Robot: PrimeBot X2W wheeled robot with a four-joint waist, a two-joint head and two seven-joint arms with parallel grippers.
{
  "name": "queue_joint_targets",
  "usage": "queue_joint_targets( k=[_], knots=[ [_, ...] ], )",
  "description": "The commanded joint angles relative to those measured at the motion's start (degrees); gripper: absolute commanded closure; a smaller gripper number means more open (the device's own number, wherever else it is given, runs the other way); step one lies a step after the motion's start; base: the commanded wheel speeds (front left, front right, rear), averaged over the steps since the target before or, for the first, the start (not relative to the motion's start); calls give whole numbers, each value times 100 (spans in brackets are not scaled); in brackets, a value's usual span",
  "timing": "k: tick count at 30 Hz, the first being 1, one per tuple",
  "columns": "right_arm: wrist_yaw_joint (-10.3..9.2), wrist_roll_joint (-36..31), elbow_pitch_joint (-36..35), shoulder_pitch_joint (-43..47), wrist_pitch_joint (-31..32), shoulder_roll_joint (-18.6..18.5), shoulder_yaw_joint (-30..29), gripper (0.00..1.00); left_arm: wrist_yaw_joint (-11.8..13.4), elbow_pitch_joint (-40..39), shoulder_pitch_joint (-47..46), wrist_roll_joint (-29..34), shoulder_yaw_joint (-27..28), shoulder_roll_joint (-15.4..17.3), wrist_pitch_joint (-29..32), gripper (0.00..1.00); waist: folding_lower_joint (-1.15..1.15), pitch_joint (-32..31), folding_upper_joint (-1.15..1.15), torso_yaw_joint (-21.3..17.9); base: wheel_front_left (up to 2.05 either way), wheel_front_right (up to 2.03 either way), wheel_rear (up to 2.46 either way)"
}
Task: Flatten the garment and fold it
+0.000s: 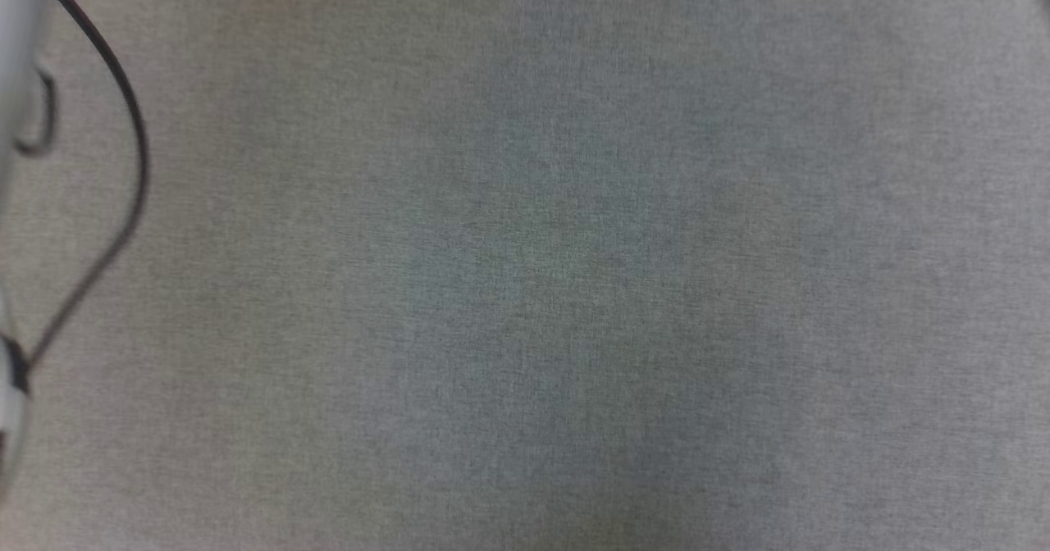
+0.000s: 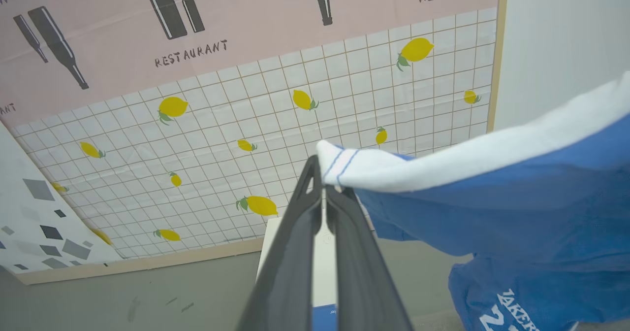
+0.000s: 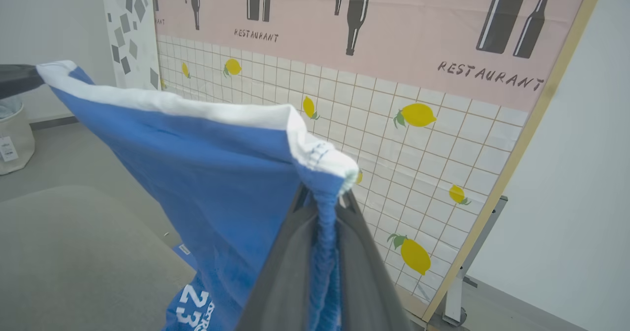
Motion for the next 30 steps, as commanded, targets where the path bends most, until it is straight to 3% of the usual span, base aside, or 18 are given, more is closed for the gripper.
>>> queue_joint_targets(
  k=[1,10,18,30],
  knots=[
    [-9,-91,-131,374,-30,-12,-34,100,68,-170,366,16,115,-10,-39,100,-2,-386,0,77,0,0,0],
    [-9,-291,-1133,2907,-31,-233,-19,100,530,-1639,3403,296,1172,120,-42,100,-2,-1501,0,168,0,0,0],
    [-9,-267,-1859,4863,-31,-512,337,100,876,-2662,6191,475,1692,284,-43,100,-2,-2421,0,145,0,0,0],
    [-9,-151,-2570,7285,-9,-1013,657,100,1147,-3490,9021,286,1441,574,73,100,-2,-3616,0,99,0,0,0]
  ],
)
